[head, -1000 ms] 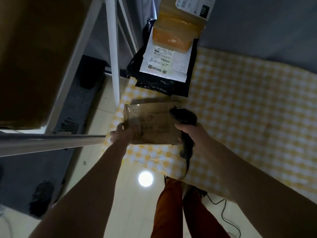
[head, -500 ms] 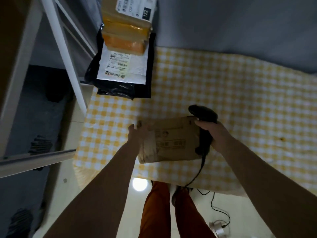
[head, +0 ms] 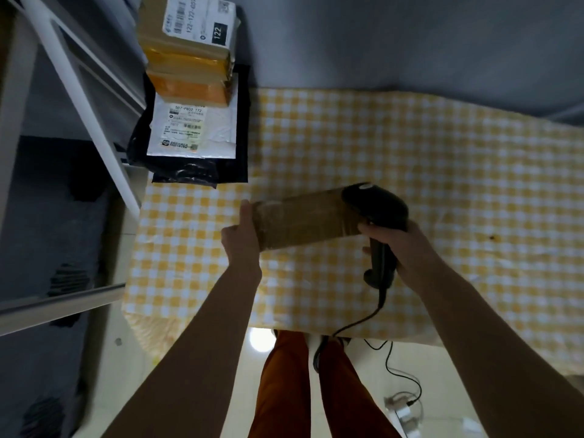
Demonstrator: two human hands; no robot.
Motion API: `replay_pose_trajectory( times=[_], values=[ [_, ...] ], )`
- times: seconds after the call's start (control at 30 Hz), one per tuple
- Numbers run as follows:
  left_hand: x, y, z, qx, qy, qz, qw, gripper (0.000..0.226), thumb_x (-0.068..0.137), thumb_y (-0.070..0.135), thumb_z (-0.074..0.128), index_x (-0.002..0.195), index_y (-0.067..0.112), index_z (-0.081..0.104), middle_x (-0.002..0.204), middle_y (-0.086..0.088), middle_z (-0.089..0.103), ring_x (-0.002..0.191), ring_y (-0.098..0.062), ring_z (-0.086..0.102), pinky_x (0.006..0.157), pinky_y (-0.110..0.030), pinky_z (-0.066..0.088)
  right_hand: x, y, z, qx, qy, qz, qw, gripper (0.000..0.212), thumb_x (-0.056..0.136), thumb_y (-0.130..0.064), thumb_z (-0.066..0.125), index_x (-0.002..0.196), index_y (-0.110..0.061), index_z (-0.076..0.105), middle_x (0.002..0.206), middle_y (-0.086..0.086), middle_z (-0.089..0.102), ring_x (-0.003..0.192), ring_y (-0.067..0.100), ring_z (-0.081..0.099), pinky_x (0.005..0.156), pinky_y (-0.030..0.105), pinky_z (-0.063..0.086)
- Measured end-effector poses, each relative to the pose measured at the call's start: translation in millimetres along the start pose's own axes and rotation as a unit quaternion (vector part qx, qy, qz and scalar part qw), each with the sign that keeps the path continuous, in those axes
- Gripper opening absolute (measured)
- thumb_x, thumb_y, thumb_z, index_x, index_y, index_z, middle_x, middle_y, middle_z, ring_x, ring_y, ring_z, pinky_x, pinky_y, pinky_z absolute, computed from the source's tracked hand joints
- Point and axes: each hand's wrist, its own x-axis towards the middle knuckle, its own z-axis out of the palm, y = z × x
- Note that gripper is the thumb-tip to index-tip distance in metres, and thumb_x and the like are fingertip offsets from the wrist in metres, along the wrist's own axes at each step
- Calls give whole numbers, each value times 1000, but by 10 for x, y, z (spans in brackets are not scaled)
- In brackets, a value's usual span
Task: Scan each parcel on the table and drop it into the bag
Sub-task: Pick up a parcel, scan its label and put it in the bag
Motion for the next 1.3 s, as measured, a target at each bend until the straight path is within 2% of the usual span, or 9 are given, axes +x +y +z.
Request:
replay_pose_trajectory(
  times=[0.13, 0.2, 0.27, 0.43, 0.57, 0.77, 0.97, 1.1, 1.3],
  values=[
    [-64, -67, 28, -20, -19, -87, 996, 97, 56, 67, 77, 128, 12, 44, 119, -12, 59, 101, -33, 63, 77, -49, 58, 1, 129, -61, -56, 21, 26, 998, 15, 76, -16, 78, 85, -20, 66, 103, 13, 65, 101, 34, 59, 99, 58, 43],
    [-31, -1, 9, -23, -91, -131, 987, 64, 71, 51, 77, 119, 13, 57, 109, -12, 65, 93, -30, 66, 69, -45, 59, 22, 155, -97, -55, 15, 21, 998, 16, 76, -16, 77, 85, -22, 66, 100, 9, 65, 101, 31, 59, 100, 56, 43],
    [-25, 22, -23, 16, -150, -175, 973, 36, 84, 35, 71, 112, 14, 61, 104, -13, 66, 95, -30, 64, 83, -47, 55, 32, 189, -140, -40, 4, 16, 999, 16, 77, -16, 76, 86, -23, 65, 103, 9, 64, 103, 31, 58, 101, 56, 42],
    [-256, -133, -156, -14, -214, -195, 957, 43, 82, 15, 74, 122, 12, 59, 119, -16, 63, 108, -33, 60, 89, -52, 51, -58, 252, -268, 6, 4, 21, 1000, 21, 77, -15, 76, 95, -21, 66, 108, 8, 63, 106, 29, 57, 102, 57, 41],
    [-548, -240, -179, -37, -296, -115, 947, 67, 72, 2, 74, 133, 10, 50, 128, -14, 60, 116, -29, 58, 94, -53, 49, -254, 199, -453, 63, 8, -12, 998, 19, 82, -10, 71, 96, -21, 64, 104, 5, 61, 104, 28, 57, 101, 56, 44],
    [-1171, -160, -70, 5, -352, 46, 935, 104, 49, 2, 86, 141, 15, 40, 133, -11, 60, 120, -26, 59, 88, -34, 54, -735, -64, -566, 196, -45, -91, 975, 28, 82, -5, 67, 106, -20, 66, 114, 3, 68, 111, 25, 62, 95, 50, 49],
    [-2055, 82, 10, 2, -359, 221, 907, 89, 51, 10, 85, 129, 25, 44, 120, -11, 65, 111, -27, 63, 83, -40, 55, -1401, -401, -584, 174, -53, -181, 966, 14, 82, -7, 69, 92, -18, 70, 91, -1, 71, 88, 18, 67, 81, 45, 49],
    [-2570, 439, -83, 3, -416, 266, 870, 61, 68, 15, 75, 123, 29, 54, 109, 4, 71, 106, -15, 66, 81, -28, 56, -1738, -647, -829, 177, -46, -226, 957, 25, 79, -11, 74, 103, -16, 70, 94, -4, 72, 89, 16, 67, 83, 40, 54],
    [-3251, 905, -194, 56, -360, 412, 835, 90, 46, 34, 89, 126, 31, 48, 117, 10, 67, 112, -9, 62, 93, -28, 52, -2258, -975, -1014, 206, -52, -295, 931, 26, 73, -12, 76, 96, -23, 72, 99, 0, 70, 93, 20, 66, 83, 44, 54]
  ],
)
